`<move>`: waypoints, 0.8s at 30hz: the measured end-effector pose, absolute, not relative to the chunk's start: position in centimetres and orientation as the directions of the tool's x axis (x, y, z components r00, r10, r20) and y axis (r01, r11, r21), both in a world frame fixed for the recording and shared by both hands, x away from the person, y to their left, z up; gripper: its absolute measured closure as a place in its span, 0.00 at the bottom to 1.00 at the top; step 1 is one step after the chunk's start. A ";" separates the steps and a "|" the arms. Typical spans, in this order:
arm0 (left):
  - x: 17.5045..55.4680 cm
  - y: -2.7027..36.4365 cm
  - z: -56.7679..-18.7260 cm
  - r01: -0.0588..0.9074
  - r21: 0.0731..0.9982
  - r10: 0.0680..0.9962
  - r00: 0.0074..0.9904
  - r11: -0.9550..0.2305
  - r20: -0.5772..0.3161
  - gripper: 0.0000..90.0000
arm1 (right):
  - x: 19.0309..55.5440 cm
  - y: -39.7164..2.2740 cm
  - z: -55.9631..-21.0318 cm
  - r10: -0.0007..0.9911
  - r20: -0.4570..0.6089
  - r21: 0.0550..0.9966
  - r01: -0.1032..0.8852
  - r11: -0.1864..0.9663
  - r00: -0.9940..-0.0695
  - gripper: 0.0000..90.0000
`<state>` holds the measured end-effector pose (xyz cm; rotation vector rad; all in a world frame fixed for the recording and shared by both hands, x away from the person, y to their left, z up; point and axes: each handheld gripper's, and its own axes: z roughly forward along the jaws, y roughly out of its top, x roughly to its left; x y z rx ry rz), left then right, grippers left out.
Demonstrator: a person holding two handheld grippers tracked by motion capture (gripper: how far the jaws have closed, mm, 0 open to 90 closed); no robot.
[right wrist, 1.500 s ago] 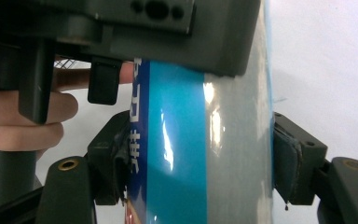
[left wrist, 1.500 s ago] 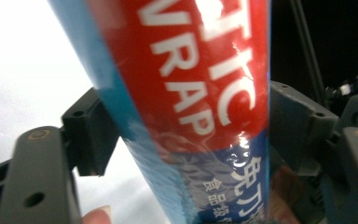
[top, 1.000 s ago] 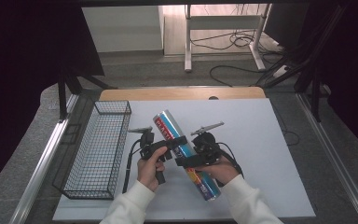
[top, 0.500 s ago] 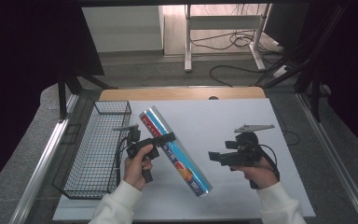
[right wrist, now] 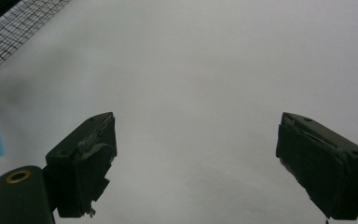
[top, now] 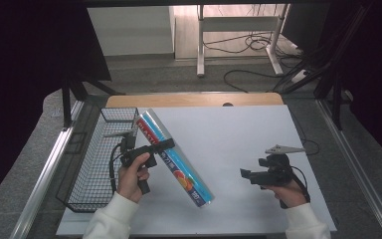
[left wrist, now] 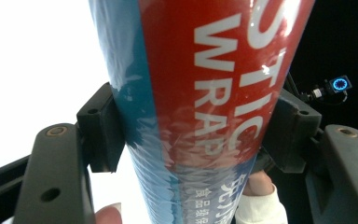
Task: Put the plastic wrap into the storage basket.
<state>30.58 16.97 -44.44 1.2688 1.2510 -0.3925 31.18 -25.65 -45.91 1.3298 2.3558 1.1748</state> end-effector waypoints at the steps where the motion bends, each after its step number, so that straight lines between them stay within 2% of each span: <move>1: 30.5 17.1 -44.4 0.804 0.489 0.389 0.354 0.337 -0.850 0.35 | 31.2 -25.7 -46.0 0.793 0.207 0.714 0.643 0.278 -0.573 0.14; 12: 30.1 18.4 -43.4 0.804 0.515 0.439 0.364 0.297 -0.821 0.35 | 31.0 -26.7 -46.7 0.845 0.166 0.713 0.654 0.253 -0.508 0.14; 24: 29.6 19.9 -41.9 0.788 0.534 0.459 0.370 0.305 -0.808 0.35 | 30.7 -27.2 -46.8 0.862 0.146 0.722 0.648 0.242 -0.485 0.14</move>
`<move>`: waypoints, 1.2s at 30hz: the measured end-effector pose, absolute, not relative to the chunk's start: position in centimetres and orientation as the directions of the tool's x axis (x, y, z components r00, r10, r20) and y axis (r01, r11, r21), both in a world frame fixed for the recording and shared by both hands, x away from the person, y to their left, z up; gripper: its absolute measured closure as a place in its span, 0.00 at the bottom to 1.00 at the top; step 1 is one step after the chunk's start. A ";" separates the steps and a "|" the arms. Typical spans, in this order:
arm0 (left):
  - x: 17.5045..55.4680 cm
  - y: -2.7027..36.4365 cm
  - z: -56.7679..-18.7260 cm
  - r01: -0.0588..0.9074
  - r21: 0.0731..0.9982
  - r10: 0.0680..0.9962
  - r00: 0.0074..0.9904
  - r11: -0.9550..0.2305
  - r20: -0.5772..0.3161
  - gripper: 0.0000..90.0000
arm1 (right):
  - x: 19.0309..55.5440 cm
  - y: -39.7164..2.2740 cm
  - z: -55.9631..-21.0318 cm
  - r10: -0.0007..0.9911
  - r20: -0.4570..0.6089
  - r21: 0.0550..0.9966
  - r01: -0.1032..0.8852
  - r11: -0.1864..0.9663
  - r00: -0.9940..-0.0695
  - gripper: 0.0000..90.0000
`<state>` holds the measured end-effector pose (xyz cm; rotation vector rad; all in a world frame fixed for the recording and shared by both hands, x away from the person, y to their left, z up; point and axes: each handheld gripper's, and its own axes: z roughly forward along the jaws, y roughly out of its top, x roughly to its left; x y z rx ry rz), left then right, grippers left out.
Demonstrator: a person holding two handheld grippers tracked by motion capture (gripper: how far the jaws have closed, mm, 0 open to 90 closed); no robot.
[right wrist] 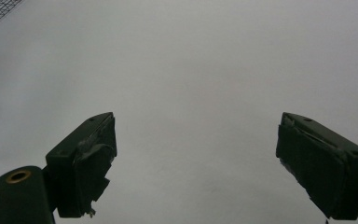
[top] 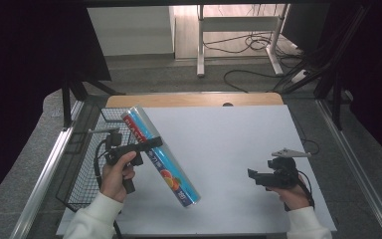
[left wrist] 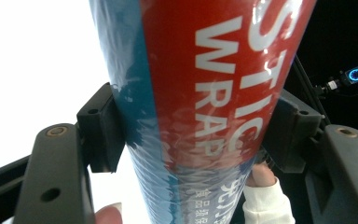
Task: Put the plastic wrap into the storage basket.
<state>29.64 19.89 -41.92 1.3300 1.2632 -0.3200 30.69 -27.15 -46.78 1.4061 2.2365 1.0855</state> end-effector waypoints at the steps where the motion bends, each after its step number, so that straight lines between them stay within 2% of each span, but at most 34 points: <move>1: 29.6 20.1 -41.7 0.786 0.537 0.461 0.371 0.306 -0.806 0.35 | 30.7 -27.2 -46.8 0.866 0.146 0.721 0.651 0.238 -0.479 0.14; 36: 29.3 26.5 -38.3 0.753 0.582 0.588 0.332 0.306 -0.738 0.36 | 30.6 -27.1 -46.7 0.866 0.144 0.727 0.645 0.236 -0.479 0.14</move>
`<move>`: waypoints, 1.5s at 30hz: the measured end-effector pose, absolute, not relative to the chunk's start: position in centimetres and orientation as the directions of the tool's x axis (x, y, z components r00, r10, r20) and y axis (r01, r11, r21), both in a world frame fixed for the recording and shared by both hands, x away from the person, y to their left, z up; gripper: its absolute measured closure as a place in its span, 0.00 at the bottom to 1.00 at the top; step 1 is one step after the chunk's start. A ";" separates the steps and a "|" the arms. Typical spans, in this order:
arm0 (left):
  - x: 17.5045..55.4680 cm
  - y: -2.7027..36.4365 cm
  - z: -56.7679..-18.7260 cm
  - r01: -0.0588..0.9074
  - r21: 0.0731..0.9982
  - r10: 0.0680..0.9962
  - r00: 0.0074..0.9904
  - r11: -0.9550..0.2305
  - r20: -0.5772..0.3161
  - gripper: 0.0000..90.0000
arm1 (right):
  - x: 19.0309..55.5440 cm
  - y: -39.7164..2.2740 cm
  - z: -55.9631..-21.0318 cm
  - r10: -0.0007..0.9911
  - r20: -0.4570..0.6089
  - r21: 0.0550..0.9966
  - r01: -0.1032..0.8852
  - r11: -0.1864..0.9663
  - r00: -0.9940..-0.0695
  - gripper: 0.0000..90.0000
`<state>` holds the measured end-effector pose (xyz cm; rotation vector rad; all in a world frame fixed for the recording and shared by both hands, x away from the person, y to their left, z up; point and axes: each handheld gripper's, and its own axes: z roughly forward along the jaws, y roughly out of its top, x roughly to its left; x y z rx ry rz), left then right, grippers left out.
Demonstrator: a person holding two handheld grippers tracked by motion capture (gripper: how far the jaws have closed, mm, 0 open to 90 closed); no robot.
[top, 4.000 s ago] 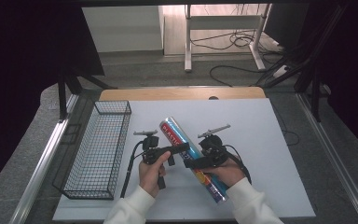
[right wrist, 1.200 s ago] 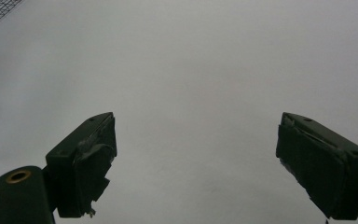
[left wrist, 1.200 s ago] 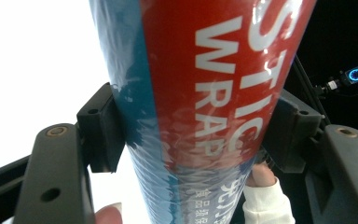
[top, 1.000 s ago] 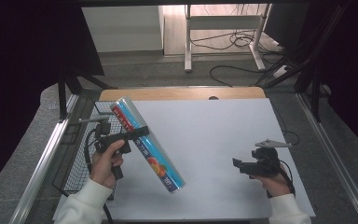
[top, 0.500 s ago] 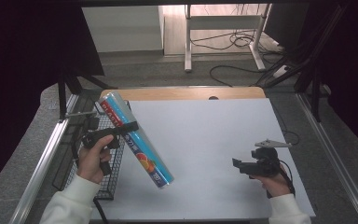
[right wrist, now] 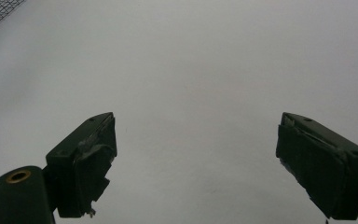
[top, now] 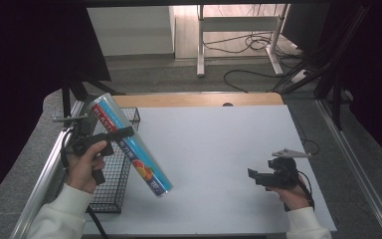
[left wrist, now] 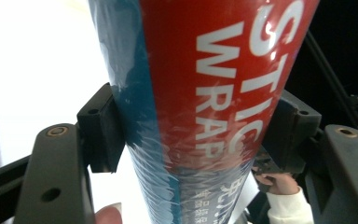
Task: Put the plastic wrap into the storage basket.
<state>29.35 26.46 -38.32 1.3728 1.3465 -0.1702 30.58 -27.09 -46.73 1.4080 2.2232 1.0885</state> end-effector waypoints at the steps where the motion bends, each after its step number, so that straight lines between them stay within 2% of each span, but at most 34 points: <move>1: 29.3 27.1 -38.1 0.750 0.589 0.604 0.329 0.301 -0.726 0.36 | 30.5 -26.9 -46.7 0.868 0.133 0.733 0.637 0.239 -0.478 0.14; 10: 28.8 30.3 -36.8 0.729 0.604 0.636 0.306 0.323 -0.708 0.36 | 30.5 -26.9 -46.7 0.871 0.131 0.732 0.639 0.237 -0.474 0.14; 21: 27.0 36.9 -36.0 0.695 0.620 0.696 0.240 0.364 -0.677 0.36 | 30.6 -26.9 -46.8 0.873 0.123 0.729 0.640 0.243 -0.473 0.14; 31: 26.0 40.1 -36.1 0.686 0.619 0.711 0.209 0.383 -0.671 0.36 | 30.6 -26.8 -46.9 0.872 0.121 0.726 0.641 0.248 -0.475 0.14; 37: 26.2 40.5 -36.5 0.706 0.612 0.739 0.188 0.356 -0.647 0.36 | 30.6 -26.9 -47.0 0.874 0.121 0.725 0.643 0.246 -0.471 0.14; 45: 27.3 39.2 -38.4 0.748 0.586 0.768 0.165 0.310 -0.618 0.36 | 30.6 -26.9 -47.0 0.875 0.119 0.726 0.642 0.246 -0.470 0.14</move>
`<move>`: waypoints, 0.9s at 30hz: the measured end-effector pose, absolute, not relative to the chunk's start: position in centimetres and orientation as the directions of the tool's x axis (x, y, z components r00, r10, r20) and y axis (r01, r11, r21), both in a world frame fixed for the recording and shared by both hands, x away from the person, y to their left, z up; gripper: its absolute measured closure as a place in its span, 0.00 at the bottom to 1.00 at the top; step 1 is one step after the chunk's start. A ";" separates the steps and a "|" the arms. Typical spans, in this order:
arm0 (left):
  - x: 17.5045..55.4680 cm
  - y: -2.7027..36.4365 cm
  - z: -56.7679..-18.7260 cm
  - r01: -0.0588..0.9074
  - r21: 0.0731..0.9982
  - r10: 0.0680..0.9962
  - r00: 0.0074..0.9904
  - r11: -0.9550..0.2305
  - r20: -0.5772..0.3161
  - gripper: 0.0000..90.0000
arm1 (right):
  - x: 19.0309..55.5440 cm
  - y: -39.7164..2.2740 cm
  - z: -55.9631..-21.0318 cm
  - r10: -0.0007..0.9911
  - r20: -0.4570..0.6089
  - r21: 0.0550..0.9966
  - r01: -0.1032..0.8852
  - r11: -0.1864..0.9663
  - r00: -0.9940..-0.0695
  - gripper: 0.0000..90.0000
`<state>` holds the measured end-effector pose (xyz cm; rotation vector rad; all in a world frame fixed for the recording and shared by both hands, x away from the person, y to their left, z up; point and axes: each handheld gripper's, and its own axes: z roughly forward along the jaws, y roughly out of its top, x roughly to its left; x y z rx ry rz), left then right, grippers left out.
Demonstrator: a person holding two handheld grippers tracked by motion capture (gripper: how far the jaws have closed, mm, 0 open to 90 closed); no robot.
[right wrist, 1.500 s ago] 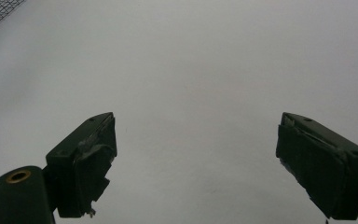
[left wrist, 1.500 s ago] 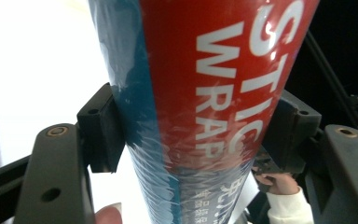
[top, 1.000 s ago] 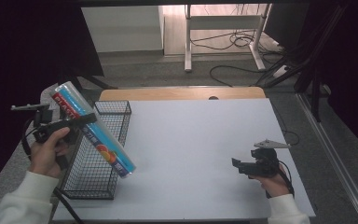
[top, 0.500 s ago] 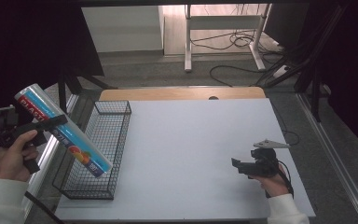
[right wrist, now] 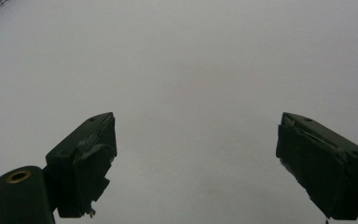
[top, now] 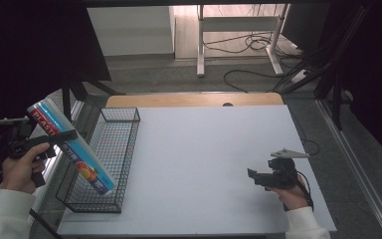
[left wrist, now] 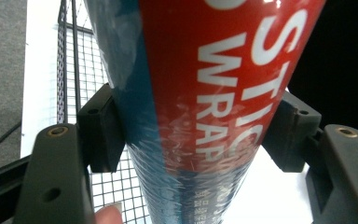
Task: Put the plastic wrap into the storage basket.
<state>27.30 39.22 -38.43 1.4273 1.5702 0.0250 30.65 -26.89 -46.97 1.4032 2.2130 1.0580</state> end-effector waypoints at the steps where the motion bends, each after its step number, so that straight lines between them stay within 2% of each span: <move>1: 27.4 39.1 -38.5 0.752 0.584 0.768 0.169 0.305 -0.618 0.36 | 30.7 -26.9 -47.0 0.875 0.119 0.726 0.642 0.246 -0.469 0.14; 20: 29.4 36.1 -40.8 0.819 0.546 0.832 0.173 0.176 -0.527 0.36 | 30.8 -27.1 -47.1 0.889 0.108 0.715 0.656 0.242 -0.446 0.14; 27: 30.8 35.8 -41.4 0.827 0.526 0.833 0.141 0.198 -0.535 0.35 | 30.9 -27.2 -47.1 0.892 0.111 0.717 0.657 0.233 -0.438 0.14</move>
